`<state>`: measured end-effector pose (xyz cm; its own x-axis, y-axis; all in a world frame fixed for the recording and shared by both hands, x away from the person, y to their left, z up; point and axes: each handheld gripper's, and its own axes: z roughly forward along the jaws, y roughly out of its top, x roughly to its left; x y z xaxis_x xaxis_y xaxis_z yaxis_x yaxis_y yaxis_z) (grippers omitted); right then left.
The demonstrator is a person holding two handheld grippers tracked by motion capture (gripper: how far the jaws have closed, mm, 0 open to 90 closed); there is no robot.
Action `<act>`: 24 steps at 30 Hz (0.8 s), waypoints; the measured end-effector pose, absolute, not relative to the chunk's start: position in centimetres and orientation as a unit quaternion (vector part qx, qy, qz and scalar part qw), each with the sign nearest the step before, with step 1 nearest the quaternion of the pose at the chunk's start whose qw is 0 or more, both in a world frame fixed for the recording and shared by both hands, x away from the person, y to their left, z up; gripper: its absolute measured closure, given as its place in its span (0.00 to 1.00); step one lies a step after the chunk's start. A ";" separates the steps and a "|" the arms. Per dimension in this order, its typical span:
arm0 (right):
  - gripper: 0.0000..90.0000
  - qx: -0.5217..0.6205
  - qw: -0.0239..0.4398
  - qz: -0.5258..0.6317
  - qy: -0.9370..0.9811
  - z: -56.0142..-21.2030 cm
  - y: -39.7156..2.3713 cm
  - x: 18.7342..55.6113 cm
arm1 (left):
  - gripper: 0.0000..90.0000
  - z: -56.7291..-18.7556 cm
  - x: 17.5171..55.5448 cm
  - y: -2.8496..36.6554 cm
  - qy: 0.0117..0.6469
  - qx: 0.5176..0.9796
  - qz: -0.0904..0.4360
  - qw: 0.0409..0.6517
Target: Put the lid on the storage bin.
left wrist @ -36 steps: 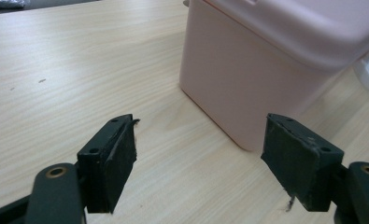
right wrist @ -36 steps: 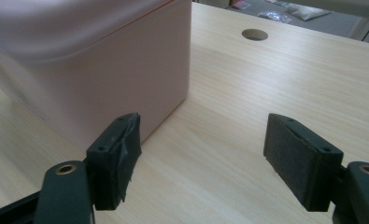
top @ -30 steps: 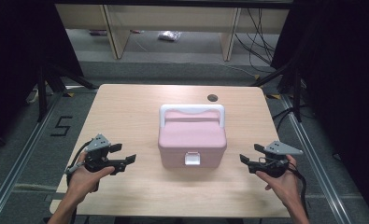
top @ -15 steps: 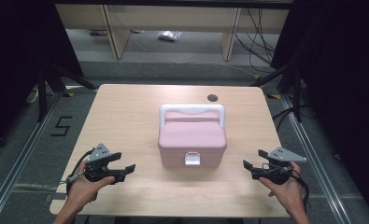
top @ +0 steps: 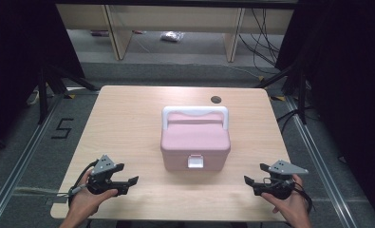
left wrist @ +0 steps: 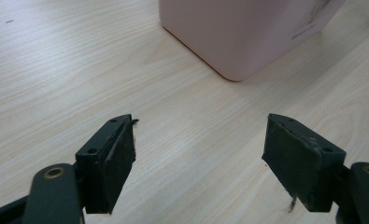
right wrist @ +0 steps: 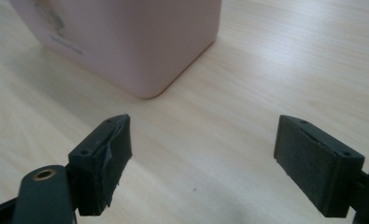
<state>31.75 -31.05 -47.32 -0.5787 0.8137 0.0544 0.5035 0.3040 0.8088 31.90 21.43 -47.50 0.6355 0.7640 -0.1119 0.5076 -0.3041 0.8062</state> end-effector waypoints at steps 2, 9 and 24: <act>0.22 0.423 0.175 0.418 0.785 -47.5 -31.0 31.3 | 0.27 -47.7 31.7 21.3 0.401 0.792 0.149 0.435; 0.22 0.418 0.164 0.414 0.792 -48.3 -30.9 30.3 | 0.27 -48.1 31.2 21.2 0.404 0.789 0.149 0.439; 0.22 0.416 0.160 0.400 0.801 -49.2 -30.8 29.9 | 0.27 -48.5 31.3 21.6 0.403 0.798 0.154 0.421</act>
<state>29.92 -30.82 -49.23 -0.6020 0.7949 0.0760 0.5383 0.3337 0.7739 31.26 21.57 -48.50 0.6270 0.7734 -0.0935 0.5135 -0.3200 0.7962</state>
